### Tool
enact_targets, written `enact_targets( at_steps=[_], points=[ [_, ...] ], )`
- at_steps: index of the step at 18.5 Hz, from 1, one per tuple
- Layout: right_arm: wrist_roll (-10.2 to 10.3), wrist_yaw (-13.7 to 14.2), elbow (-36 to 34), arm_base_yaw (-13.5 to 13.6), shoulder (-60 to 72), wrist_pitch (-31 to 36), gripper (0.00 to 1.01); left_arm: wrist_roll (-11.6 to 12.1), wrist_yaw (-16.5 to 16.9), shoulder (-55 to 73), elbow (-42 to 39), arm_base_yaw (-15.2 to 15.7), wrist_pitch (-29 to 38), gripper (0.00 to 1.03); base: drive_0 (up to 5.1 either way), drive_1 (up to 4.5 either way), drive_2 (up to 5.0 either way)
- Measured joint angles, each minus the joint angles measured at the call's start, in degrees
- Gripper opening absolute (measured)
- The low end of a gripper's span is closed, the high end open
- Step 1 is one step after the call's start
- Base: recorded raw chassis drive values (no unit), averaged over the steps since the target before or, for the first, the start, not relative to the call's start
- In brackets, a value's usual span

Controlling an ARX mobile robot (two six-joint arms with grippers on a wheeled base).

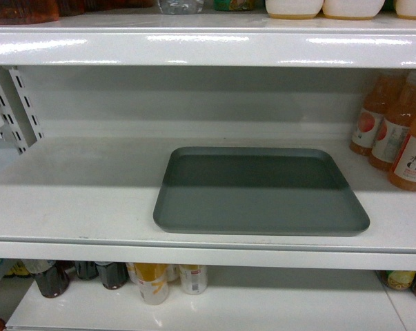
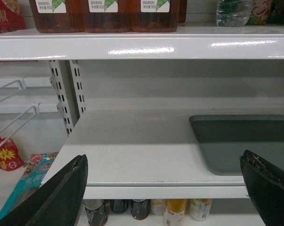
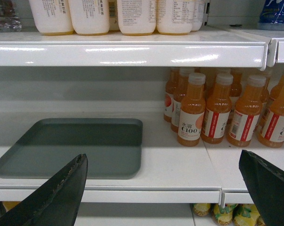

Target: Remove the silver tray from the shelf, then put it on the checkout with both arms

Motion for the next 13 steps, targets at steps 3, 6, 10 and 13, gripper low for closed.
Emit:
enact_targets(
  at_steps=[3,6,10,13],
  points=[
    [0.0,0.0,0.0,0.0,0.0,0.0,0.98,0.0,0.0,0.0,0.0,0.0,0.0,0.98,0.0,0.00,0.0],
    [0.0,0.0,0.0,0.0,0.0,0.0,0.98,0.0,0.0,0.0,0.0,0.0,0.0,0.98,0.0,0.00,0.0],
    [0.0,0.0,0.0,0.0,0.0,0.0,0.98,0.0,0.0,0.0,0.0,0.0,0.0,0.98,0.0,0.00,0.0],
    [0.0,0.0,0.0,0.0,0.0,0.0,0.98,0.0,0.0,0.0,0.0,0.0,0.0,0.98,0.0,0.00,0.0]
  ],
)
